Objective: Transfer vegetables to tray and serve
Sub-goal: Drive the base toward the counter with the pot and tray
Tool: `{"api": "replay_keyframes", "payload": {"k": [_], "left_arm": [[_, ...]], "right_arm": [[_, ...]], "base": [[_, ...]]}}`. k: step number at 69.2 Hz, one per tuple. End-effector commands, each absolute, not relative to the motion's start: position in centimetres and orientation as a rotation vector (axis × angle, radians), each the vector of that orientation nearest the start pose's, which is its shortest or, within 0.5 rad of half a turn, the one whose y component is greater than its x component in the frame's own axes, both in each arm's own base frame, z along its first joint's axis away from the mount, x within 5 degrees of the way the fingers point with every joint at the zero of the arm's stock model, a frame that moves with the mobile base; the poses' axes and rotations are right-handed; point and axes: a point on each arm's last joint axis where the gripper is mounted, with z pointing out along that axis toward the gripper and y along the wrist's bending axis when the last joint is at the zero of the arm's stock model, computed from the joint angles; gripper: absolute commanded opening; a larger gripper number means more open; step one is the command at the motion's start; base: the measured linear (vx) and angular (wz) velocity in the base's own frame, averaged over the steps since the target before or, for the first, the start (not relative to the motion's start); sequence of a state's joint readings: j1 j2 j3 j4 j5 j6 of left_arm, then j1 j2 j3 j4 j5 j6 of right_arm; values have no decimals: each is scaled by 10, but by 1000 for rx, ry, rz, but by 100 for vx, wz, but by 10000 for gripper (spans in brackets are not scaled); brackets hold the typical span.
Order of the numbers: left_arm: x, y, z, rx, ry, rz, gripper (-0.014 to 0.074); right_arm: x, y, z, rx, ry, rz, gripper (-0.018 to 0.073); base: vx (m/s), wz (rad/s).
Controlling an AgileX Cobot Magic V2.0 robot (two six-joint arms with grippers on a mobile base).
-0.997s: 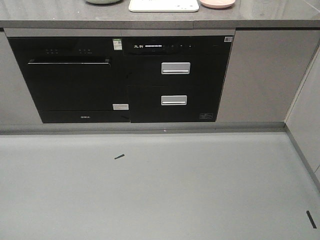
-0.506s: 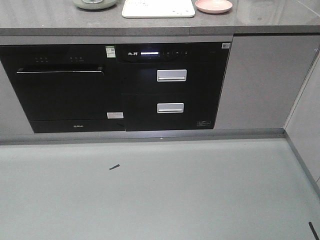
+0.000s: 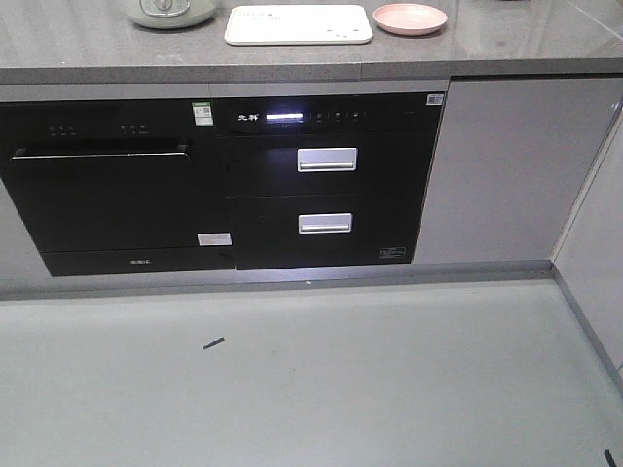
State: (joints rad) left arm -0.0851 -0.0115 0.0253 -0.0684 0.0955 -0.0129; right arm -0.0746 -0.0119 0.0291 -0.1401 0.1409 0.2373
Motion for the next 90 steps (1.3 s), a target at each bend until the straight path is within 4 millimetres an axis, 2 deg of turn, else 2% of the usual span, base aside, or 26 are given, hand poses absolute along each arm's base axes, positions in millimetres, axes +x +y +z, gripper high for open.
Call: {"api": "replay_keyframes", "payload": {"k": [1,90], "left_arm": [[56,-5,195,-2,1533,-141,-6],[56,-5,195,-2,1533,-141,-6]], "right_arm": [[57,-5,194,141,1563,0,-3],[57,-5,194,141,1563,0,-3]], "base": [[11,-3],[10,-3]]}}
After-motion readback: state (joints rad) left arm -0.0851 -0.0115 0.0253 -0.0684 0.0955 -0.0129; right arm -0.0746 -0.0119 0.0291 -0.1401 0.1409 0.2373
